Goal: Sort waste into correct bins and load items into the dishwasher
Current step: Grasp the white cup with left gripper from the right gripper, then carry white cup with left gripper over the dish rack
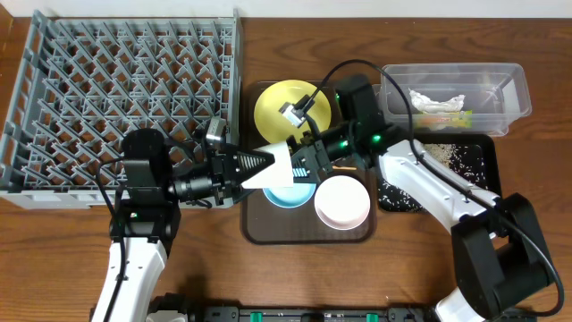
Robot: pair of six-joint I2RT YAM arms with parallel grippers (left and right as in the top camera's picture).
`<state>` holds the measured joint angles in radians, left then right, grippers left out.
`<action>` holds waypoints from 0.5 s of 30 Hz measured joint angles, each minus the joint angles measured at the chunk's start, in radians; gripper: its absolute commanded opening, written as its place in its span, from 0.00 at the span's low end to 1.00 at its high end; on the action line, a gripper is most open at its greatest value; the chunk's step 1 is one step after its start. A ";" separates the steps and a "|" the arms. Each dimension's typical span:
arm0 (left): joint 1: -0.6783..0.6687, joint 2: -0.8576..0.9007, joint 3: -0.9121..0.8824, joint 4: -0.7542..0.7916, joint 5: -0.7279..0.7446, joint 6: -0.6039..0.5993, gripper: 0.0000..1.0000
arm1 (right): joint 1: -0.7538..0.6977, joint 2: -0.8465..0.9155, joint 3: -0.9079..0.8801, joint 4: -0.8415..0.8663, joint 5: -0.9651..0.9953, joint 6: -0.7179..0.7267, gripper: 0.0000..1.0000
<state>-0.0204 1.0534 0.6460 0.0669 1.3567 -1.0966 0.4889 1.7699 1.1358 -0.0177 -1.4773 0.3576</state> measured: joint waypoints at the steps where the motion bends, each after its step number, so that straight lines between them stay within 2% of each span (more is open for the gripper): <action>1: 0.000 0.002 0.000 0.014 -0.003 0.002 0.28 | -0.010 0.000 0.000 0.001 0.001 0.002 0.99; 5: 0.015 0.003 0.000 0.072 -0.013 0.016 0.28 | -0.083 0.000 0.000 0.001 0.026 0.025 0.99; 11: 0.102 0.011 0.000 0.069 -0.093 0.056 0.29 | -0.235 0.000 0.000 0.000 0.082 0.046 0.99; 15: 0.164 0.031 0.002 -0.034 -0.217 0.113 0.28 | -0.294 0.000 0.000 0.000 0.096 0.057 0.99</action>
<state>0.1440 1.0847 0.6476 0.0330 1.1397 -0.9833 0.1951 1.7699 1.1358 -0.0181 -1.3815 0.4145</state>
